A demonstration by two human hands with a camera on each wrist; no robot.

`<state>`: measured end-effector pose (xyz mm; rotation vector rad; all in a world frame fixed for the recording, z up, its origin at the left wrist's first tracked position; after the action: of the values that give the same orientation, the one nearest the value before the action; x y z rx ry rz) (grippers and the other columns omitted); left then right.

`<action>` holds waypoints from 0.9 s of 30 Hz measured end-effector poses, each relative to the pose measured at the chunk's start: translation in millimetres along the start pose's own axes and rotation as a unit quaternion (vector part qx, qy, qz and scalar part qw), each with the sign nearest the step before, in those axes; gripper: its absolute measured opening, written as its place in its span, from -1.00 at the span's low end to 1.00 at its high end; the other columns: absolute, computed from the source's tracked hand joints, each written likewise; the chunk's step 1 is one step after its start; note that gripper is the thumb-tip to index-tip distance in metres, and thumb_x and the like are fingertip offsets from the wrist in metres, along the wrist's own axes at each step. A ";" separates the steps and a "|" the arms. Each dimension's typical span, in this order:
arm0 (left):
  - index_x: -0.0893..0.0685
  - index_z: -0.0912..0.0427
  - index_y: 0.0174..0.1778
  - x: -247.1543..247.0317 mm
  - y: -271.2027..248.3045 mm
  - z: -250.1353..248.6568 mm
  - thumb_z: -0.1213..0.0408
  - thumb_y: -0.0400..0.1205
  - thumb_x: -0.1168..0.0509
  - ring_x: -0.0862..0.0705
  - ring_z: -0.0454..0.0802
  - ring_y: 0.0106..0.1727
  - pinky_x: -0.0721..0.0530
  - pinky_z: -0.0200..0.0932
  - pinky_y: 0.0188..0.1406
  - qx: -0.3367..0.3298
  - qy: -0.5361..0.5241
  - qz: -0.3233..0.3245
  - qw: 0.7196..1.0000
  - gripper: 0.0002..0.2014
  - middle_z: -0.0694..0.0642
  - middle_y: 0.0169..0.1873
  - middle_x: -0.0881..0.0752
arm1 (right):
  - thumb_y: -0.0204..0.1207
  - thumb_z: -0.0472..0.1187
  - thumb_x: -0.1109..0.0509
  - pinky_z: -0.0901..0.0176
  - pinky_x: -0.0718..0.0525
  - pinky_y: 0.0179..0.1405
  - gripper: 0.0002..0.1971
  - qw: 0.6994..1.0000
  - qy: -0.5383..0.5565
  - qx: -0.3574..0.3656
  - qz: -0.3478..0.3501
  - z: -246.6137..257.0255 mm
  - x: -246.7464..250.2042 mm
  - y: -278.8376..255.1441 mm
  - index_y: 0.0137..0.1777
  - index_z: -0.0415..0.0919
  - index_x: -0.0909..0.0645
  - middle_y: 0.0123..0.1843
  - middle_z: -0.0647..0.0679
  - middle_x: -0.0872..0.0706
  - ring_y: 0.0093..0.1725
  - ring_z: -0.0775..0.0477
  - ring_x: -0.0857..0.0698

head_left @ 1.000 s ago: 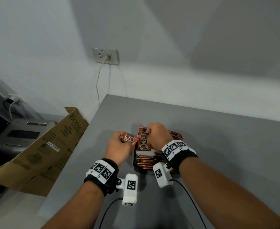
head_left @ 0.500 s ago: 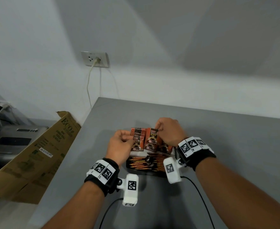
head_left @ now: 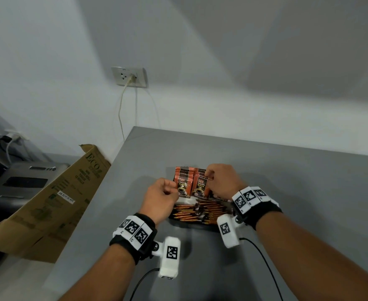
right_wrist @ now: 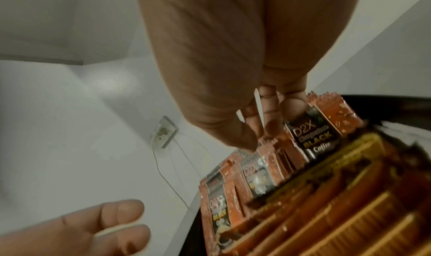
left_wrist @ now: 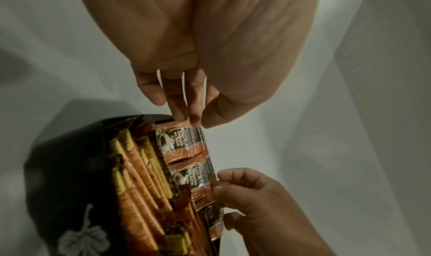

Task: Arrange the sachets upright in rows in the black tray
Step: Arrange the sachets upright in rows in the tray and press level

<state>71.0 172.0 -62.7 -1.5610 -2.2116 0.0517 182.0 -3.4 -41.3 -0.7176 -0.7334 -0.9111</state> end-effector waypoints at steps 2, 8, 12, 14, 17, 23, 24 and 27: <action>-0.64 0.04 0.01 -5.1 -2.3 -1.5 0.45 0.55 -0.40 -0.78 0.00 0.00 -0.76 0.10 0.13 -0.013 0.040 0.028 0.999 -0.77 0.03 -0.09 -0.79 | 0.50 -0.26 -0.47 0.12 -0.78 -0.04 -0.90 0.999 -0.005 0.024 0.022 -0.5 4.4 -8.4 -0.05 -0.04 -0.73 -0.08 0.10 -0.81 -0.13 0.10 -0.78; -0.58 -0.12 0.01 -37.8 -12.9 -17.3 0.31 0.53 -0.47 -0.71 -0.20 0.01 -0.70 -0.20 0.02 -0.089 0.170 0.100 0.976 -0.72 -0.14 -0.05 -0.74 | 0.45 0.03 -0.59 0.13 -0.70 0.20 -0.66 0.983 -0.105 0.059 0.136 -9.7 -9.9 -36.5 0.21 0.02 -0.77 0.11 0.14 -0.79 0.08 0.10 -0.74; -0.56 -0.14 0.03 -55.3 -12.9 -14.2 0.28 0.52 -0.48 -0.70 -0.23 -0.01 -0.72 -0.20 0.01 -0.109 0.217 0.118 0.963 -0.70 -0.15 -0.07 -0.72 | 0.53 -0.04 -0.54 0.25 -0.64 0.16 -0.80 0.987 -0.096 0.067 0.106 -11.5 -9.9 -34.2 0.13 0.04 -0.80 0.08 0.18 -0.80 0.00 0.19 -0.68; -0.55 -0.13 0.02 -57.7 -12.2 -13.8 0.24 0.53 -0.49 -0.68 -0.24 -0.06 -0.70 -0.23 -0.05 -0.122 0.236 0.102 0.959 -0.72 -0.16 -0.11 -0.70 | 0.55 -0.09 -0.52 0.30 -0.59 0.10 -0.83 0.991 -0.078 0.065 0.092 -13.8 -10.3 -33.2 0.12 0.03 -0.80 0.07 0.18 -0.80 -0.04 0.21 -0.66; -0.54 -0.12 0.00 -58.6 -11.1 -13.4 0.21 0.54 -0.49 -0.68 -0.22 -0.11 -0.70 -0.20 -0.09 -0.131 0.252 0.079 0.955 -0.73 -0.16 -0.16 -0.69 | 0.57 -0.12 -0.50 0.31 -0.55 0.07 -0.82 0.993 -0.065 0.063 0.071 -18.9 -14.8 -33.0 0.14 0.01 -0.79 0.05 0.16 -0.77 -0.02 0.17 -0.66; -0.54 -0.12 -0.04 -59.4 -7.5 -14.2 0.21 0.57 -0.45 -0.71 -0.16 -0.07 -0.75 -0.06 0.01 -0.131 0.258 0.055 0.956 -0.79 -0.17 -0.16 -0.72 | 0.54 -0.06 -0.51 0.34 -0.48 -0.03 -0.73 0.992 -0.057 0.087 0.068 -18.0 -23.2 -39.5 0.23 0.01 -0.75 -0.04 0.25 -0.65 -0.06 0.19 -0.63; -0.54 -0.12 -0.05 -59.5 -7.0 -14.2 0.22 0.57 -0.45 -0.71 -0.17 -0.07 -0.76 -0.06 0.01 -0.131 0.256 0.053 0.956 -0.79 -0.18 -0.17 -0.72 | 0.53 -0.05 -0.53 0.31 -0.52 0.00 -0.71 0.992 -0.057 0.084 0.070 -18.8 -24.3 -39.4 0.24 0.01 -0.75 -0.04 0.24 -0.66 -0.04 0.17 -0.64; -0.53 -0.14 -0.04 -60.3 -7.7 -13.0 0.23 0.56 -0.45 -0.70 -0.22 -0.09 -0.75 -0.11 -0.02 -0.129 0.255 0.053 0.957 -0.76 -0.19 -0.17 -0.70 | 0.52 -0.04 -0.54 0.15 -0.67 0.14 -0.66 0.992 -0.062 0.082 0.071 -18.9 -25.4 -38.8 0.30 0.02 -0.72 0.07 0.15 -0.75 0.02 0.09 -0.70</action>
<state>85.4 111.8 -68.3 -1.6002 -1.7771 -0.5671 142.1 -24.2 -63.3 -0.6751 -0.8472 -0.6726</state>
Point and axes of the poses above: each hand's wrist, its own y-axis towards the middle knuckle, its own x-axis out of the back of the hand, z = x × y, the point moved 8 cm from there along y, towards the middle knuckle
